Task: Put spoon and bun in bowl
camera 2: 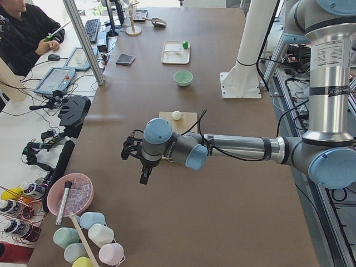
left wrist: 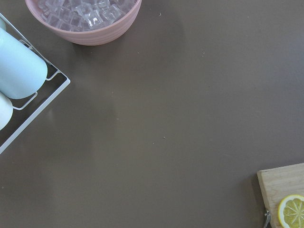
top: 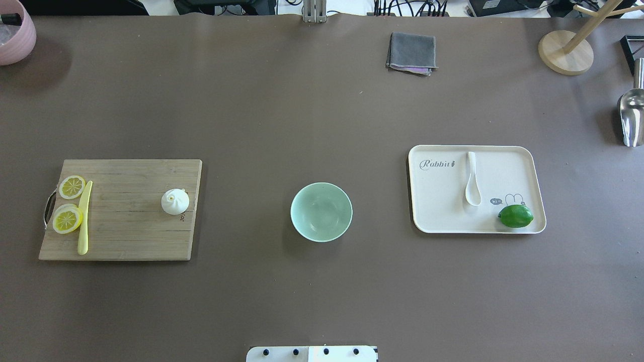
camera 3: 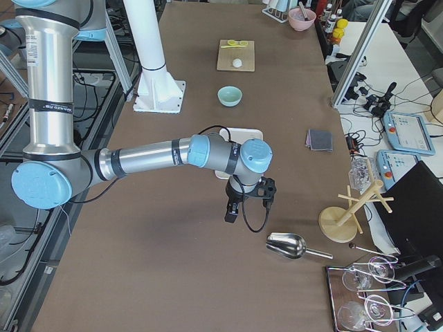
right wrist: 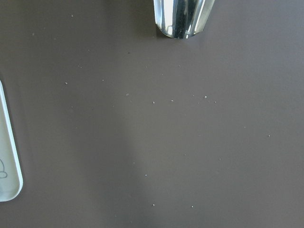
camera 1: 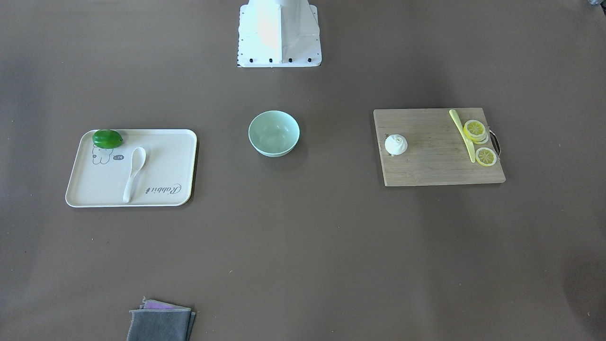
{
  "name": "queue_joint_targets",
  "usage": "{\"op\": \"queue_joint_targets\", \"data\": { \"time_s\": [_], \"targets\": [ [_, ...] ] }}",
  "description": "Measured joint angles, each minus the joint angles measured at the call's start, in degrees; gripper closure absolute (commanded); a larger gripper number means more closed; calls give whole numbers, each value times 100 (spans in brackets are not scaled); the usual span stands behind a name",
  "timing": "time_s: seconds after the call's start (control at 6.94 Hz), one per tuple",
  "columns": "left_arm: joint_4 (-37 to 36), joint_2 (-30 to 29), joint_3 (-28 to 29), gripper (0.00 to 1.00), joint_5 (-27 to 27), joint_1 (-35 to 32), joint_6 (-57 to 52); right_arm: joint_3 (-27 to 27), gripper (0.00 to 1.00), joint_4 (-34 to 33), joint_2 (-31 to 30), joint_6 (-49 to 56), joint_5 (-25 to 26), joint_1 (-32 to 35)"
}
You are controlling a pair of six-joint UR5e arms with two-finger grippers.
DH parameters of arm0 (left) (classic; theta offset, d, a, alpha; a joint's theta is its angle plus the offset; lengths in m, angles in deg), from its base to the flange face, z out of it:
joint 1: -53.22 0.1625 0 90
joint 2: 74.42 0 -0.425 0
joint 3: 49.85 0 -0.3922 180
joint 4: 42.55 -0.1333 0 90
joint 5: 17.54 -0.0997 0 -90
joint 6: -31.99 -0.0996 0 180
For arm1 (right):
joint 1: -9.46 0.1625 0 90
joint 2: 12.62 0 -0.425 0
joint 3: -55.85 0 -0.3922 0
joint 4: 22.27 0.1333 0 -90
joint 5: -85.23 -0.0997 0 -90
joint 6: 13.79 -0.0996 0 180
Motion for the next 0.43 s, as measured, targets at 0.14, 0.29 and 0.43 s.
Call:
{"op": "queue_joint_targets", "data": {
  "time_s": [0.14,0.29,0.43],
  "targets": [
    [-6,-2,2,2,-25,-4,6,1,0,0,-6,0,3,3],
    [-11,-1,2,2,-64,-5,9,1,0,0,-11,-1,2,4],
    [-13,6,5,2,-82,-5,8,1,0,0,-13,-9,-3,4]
  ]
}}
